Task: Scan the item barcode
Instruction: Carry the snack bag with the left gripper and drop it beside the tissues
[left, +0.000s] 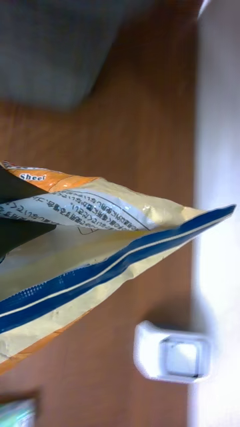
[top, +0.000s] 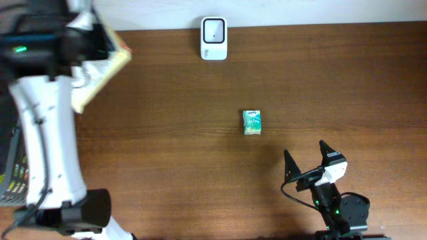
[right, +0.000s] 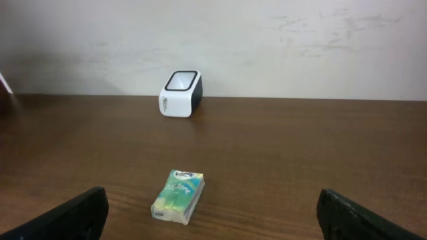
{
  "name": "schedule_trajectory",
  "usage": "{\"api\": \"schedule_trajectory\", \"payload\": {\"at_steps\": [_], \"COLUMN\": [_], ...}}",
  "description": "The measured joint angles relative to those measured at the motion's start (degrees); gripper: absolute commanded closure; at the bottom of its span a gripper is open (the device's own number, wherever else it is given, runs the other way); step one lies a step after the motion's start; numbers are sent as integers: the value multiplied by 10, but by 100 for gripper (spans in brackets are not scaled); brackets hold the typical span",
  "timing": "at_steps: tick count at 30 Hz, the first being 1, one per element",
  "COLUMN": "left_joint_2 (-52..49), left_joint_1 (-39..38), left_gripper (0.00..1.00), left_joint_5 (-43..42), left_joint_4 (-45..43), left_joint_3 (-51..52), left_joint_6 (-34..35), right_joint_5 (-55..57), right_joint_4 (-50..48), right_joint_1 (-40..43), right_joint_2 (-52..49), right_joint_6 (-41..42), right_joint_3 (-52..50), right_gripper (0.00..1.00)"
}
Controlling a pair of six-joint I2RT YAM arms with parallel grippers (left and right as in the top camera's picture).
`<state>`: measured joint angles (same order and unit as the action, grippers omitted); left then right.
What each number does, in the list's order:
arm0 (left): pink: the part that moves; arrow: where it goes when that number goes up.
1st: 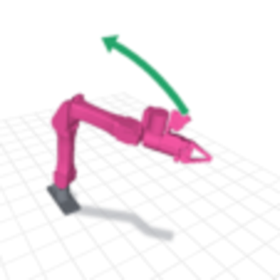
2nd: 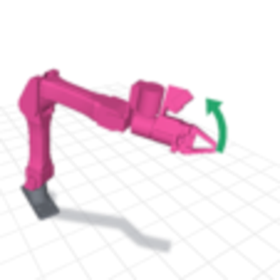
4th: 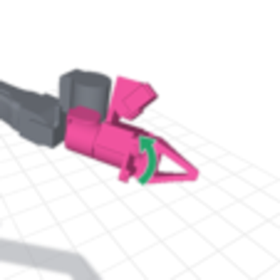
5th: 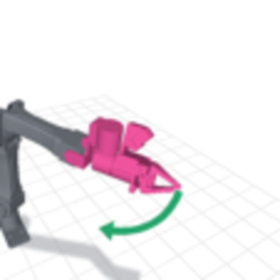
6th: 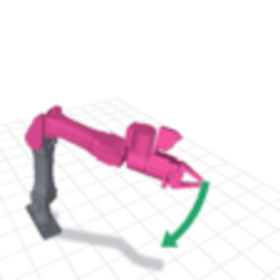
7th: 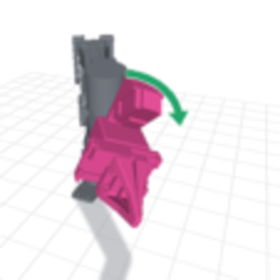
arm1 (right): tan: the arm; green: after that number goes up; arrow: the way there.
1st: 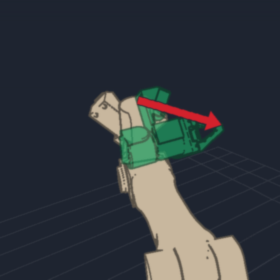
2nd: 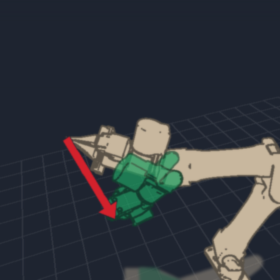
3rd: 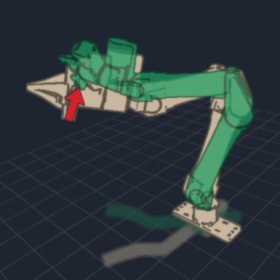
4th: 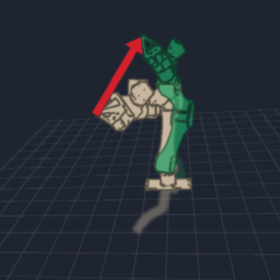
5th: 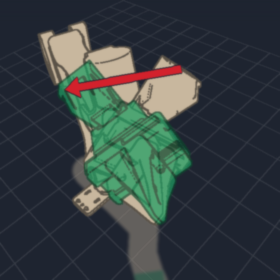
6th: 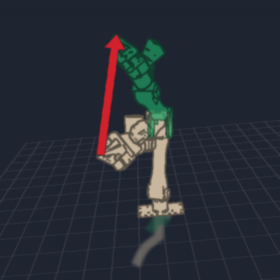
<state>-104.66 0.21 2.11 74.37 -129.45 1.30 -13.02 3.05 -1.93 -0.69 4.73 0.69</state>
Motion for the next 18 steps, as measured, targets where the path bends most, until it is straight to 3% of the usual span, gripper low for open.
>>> {"api": "schedule_trajectory", "payload": {"at_steps": [7, 14, 18], "left_joint_2": [-8, -10, -10], "left_joint_1": [-96, -164, -175], "left_gripper": [100, 100, 100], "left_joint_5": [0, -2, -6], "left_joint_4": [-5, -99, -125], "left_joint_3": [183, 400, 463], "left_joint_6": [70, 151, 170], "right_joint_5": [0, 0, 0], "right_joint_4": [0, 0, 0], "right_joint_1": [0, 0, 0], "right_joint_2": [0, 0, 0], "right_joint_6": [0, 0, 0], "right_joint_3": [0, 0, 0], "right_gripper": [1, 1, 1]}}
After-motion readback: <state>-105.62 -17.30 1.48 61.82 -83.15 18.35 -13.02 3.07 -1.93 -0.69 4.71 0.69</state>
